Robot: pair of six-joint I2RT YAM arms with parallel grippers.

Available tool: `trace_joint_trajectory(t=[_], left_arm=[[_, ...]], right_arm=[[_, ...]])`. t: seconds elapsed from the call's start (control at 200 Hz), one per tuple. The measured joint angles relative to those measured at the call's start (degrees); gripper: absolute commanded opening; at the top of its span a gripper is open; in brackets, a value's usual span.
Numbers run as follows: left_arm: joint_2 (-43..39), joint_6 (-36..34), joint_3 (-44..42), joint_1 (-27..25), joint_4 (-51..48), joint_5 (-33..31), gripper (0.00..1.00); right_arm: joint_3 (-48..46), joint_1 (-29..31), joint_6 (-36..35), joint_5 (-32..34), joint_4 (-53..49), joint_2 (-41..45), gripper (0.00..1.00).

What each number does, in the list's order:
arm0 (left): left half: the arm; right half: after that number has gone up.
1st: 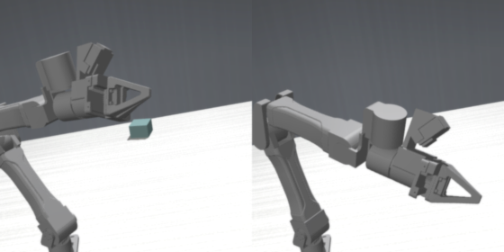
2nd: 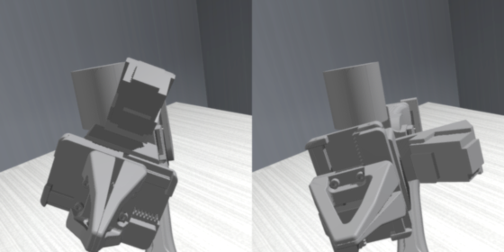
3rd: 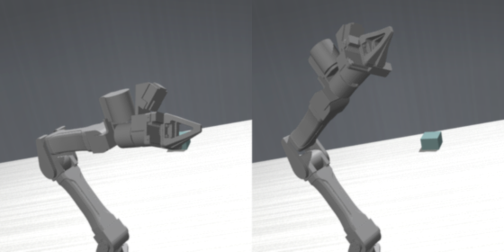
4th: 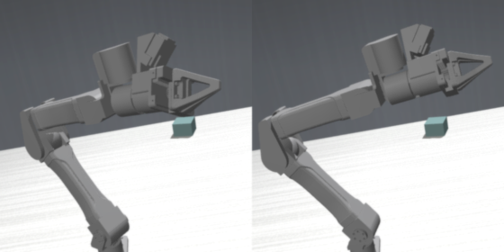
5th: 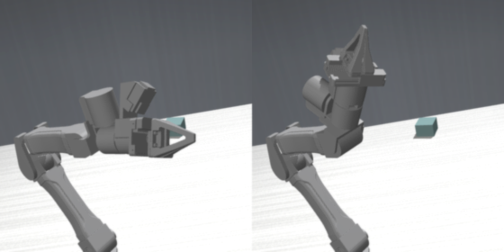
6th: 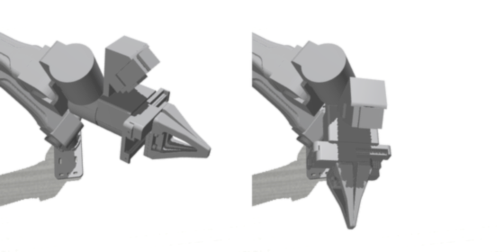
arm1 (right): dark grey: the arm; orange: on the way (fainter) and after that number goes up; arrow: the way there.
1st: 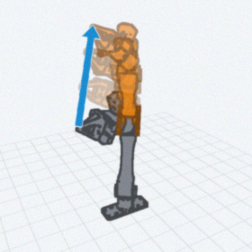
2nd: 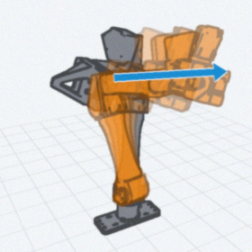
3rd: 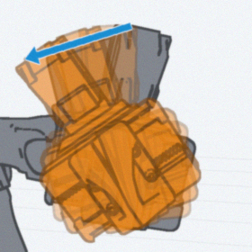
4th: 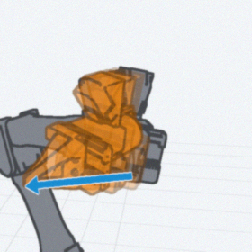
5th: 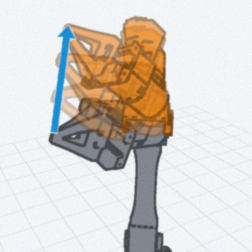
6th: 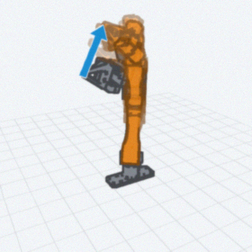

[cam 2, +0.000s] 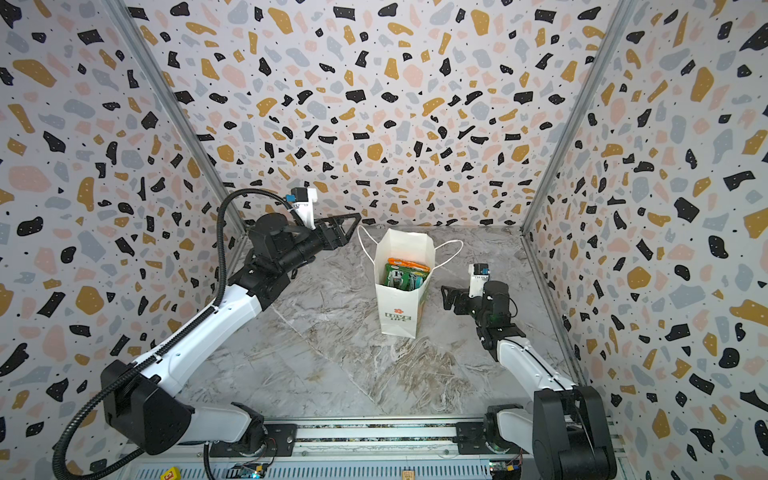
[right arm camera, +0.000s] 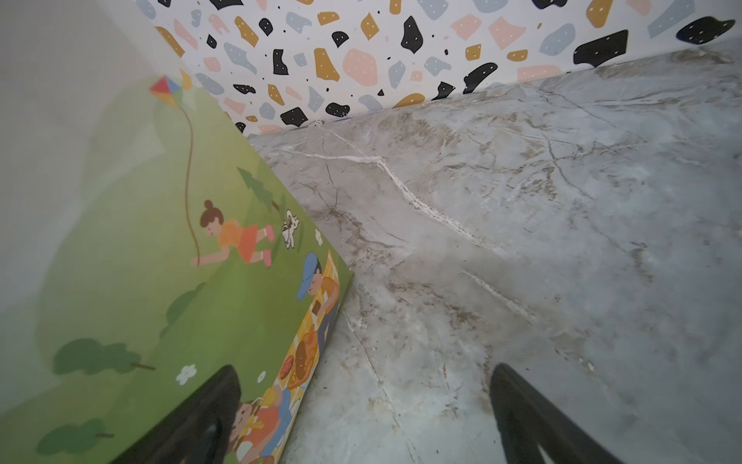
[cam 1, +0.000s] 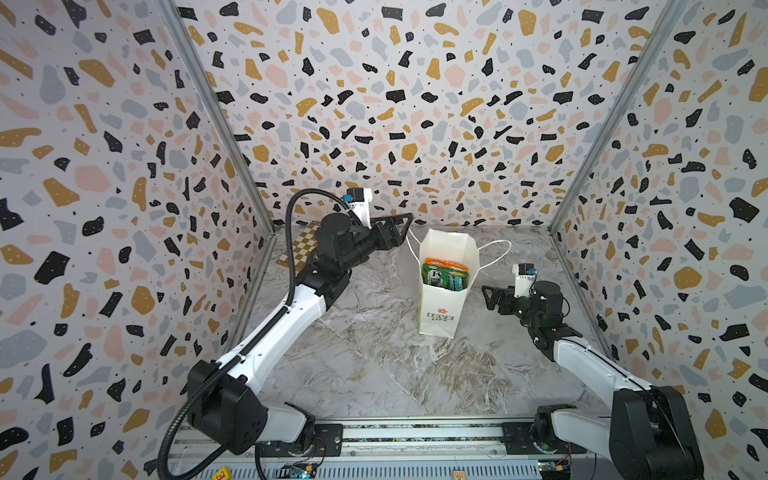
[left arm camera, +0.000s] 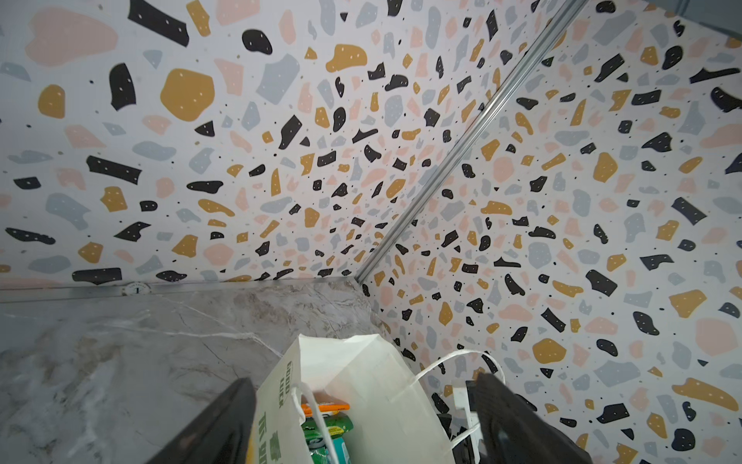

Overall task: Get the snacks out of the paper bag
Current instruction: 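Raise the left gripper over the bag rim while the right gripper approaches the bag side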

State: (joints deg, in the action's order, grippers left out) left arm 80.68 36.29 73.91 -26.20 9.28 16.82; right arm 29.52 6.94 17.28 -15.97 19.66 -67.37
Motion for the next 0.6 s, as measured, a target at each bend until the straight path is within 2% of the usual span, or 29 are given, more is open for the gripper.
trace_joint_trajectory(t=[0.135,0.441,0.601], left_arm=[[3.3,0.8,2.4,-1.2,-2.4,-2.1,0.71],[8.2,2.0,4.0,-2.1,-4.9,-2.6,0.34],[9.3,2.1,4.9,-2.2,-5.0,-2.2,0.25]], right_arm=[[0.0,0.2,0.2,-0.1,0.0,0.0,0.99],[0.0,0.3,0.4,-0.1,0.0,0.0,0.99],[0.0,0.5,0.4,-0.3,0.0,-0.7,0.99]])
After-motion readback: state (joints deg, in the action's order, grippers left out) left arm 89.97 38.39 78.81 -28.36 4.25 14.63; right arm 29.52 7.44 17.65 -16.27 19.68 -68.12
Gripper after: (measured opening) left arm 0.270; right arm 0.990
